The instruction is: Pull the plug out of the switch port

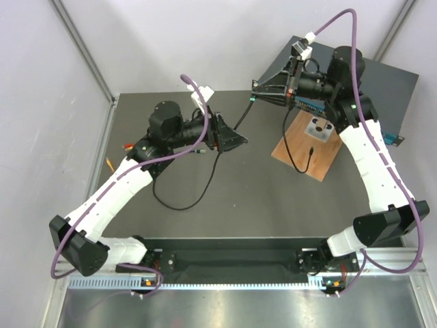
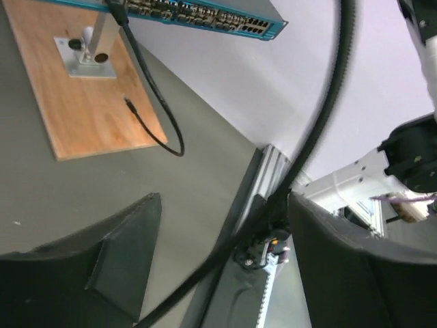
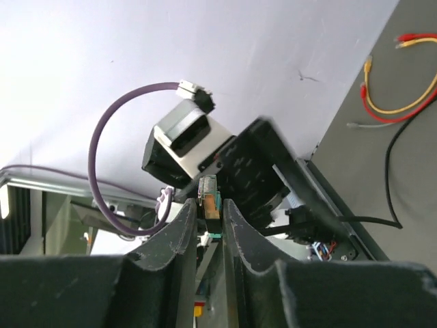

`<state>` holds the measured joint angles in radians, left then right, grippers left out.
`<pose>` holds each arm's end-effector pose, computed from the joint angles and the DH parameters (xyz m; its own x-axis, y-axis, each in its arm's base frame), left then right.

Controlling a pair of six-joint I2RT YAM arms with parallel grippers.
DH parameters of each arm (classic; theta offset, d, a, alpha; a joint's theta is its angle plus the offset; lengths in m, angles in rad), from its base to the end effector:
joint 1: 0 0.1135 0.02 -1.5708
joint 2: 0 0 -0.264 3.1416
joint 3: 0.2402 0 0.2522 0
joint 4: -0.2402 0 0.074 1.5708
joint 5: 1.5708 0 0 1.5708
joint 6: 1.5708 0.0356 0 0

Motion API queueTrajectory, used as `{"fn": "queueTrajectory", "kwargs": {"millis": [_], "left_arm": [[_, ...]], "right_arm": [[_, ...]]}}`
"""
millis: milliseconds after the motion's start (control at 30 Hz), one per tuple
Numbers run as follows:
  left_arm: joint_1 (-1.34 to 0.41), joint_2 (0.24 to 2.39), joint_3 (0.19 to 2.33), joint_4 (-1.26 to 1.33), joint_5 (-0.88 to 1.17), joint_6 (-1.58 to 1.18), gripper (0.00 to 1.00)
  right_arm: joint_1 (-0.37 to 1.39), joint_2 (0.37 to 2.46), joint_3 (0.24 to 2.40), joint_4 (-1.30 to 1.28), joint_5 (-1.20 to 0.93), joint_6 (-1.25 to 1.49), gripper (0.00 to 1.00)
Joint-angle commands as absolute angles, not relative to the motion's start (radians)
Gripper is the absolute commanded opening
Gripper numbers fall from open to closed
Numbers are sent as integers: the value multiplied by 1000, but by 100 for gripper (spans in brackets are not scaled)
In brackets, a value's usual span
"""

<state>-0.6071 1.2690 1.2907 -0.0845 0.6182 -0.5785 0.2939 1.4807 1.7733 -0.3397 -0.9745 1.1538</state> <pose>0.2247 -0.1812 0.4244 -0.5571 -0.1555 -0.8157 0.7588 0.3037 -0.5761 0.2857 0.1172 0.5001 -0.8903 0.2670 -0.3689 -0.3451 0.1332 0.9291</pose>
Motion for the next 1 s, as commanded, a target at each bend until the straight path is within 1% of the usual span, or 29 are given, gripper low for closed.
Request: {"fn": "queueTrajectory", "kwargs": {"millis": [0, 33, 67, 133, 167, 200, 233, 267, 333, 367, 400, 467, 533, 567, 700, 800, 867, 900, 967], "left_arm": [[-627, 1325, 1394, -201, 527, -494, 42], [-621, 1342, 1420, -263, 475, -479, 15], [-614, 1357, 1478, -387, 409, -466, 0], [-563, 1367, 1502, -458, 344, -460, 0], [-534, 1358, 1491, -471, 333, -468, 0], [-502, 1345, 1482, -492, 327, -478, 0], [-417, 1333, 1479, -515, 321, -494, 0], [-372, 1330, 1477, -549, 296, -523, 0], [-283, 1338, 1485, -645, 240, -516, 0], [-273, 1345, 1511, -673, 122, -479, 0], [-250, 1360, 1517, -679, 92, -466, 0], [-209, 1380, 1505, -635, 106, -469, 0], [-196, 1449, 1520, -601, 66, -469, 0], [-193, 1486, 1557, -600, 43, -469, 0], [-138, 1730, 1687, -611, -81, -486, 0], [-114, 1868, 1750, -543, -162, -417, 0], [-91, 1936, 1813, -531, -152, -377, 0], [-68, 2003, 1844, -541, -167, -371, 0], [-46, 2086, 1928, -596, -189, -359, 0]], "right_arm": [[314, 1436, 1776, -210, -1034, 1222, 0], [314, 1436, 1778, -200, -1034, 1226, 0], [314, 1437, 1778, -201, -1032, 1226, 10], [313, 1440, 1778, -218, -1025, 1206, 26], [311, 1442, 1781, -263, -1013, 1189, 37], [307, 1445, 1789, -306, -1005, 1139, 42], [301, 1448, 1796, -355, -994, 1103, 48], [293, 1448, 1805, -494, -955, 1018, 55], [255, 1442, 1822, -618, -910, 935, 61], [241, 1433, 1824, -717, -875, 866, 63], [217, 1427, 1822, -751, -864, 833, 64], [201, 1413, 1832, -831, -841, 745, 65], [190, 1416, 1873, -955, -839, 683, 66], [193, 1416, 1897, -994, -831, 616, 66], [190, 1411, 1928, -1179, -828, 502, 66], [190, 1378, 1919, -1224, -841, 431, 67], [189, 1352, 1908, -1270, -813, 378, 67], [186, 1342, 1907, -1288, -802, 365, 67], [176, 1338, 1908, -1333, -781, 345, 68]]}}
